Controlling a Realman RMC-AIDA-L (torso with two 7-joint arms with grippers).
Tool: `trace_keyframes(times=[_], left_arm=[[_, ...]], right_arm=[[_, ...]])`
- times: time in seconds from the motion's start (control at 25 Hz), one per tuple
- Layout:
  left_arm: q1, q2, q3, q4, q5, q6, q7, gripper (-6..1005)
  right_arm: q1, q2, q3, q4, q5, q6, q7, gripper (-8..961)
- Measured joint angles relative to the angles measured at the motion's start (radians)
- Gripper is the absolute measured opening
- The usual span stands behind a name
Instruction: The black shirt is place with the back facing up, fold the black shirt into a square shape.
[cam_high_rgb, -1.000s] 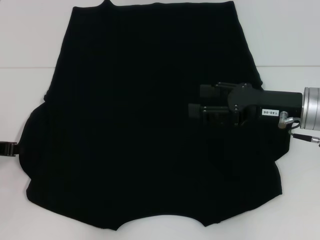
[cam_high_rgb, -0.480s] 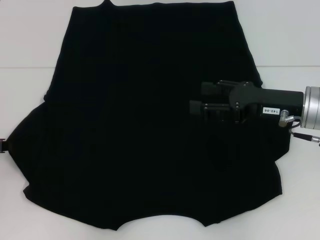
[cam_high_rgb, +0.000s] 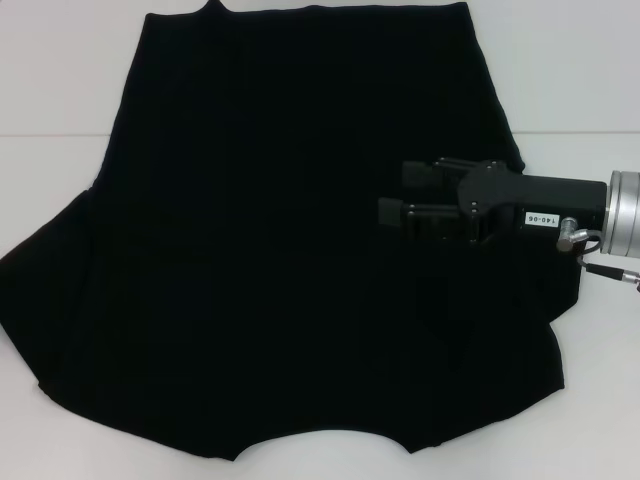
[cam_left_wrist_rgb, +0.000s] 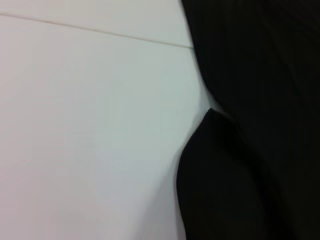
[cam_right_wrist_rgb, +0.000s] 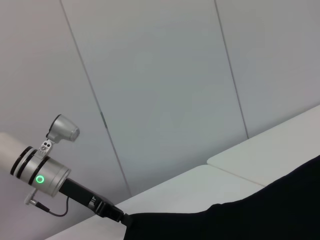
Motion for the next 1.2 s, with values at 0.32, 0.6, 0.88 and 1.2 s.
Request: trace_keyframes(times=[0.32, 0.6, 0.88, 1.2], left_arm=[[0.017, 0.003, -0.052, 0.000, 0.000, 0.003, 0.000, -2], [0.024, 0.003, -0.083, 0.001, -0.001, 0.004, 0.001, -1], [0.036, 0.009, -0.113, 0.001, -0.033, 0.010, 0.009, -1], [0.045, 0.009, -0.116, 0.001, -0.039, 0.018, 0.009, -1]], right_arm=[[0.003, 0.001, 0.000, -0.003, 0.002, 0.007, 0.000, 854], [0.003, 0.001, 0.000, -0.004, 0.002, 0.023, 0.000, 853], [0.006, 0.000, 0.000, -0.006, 0.004, 0.026, -0.001, 852], [0.008, -0.004, 0.000, -0.008, 0.010, 0.031, -0.002, 852]])
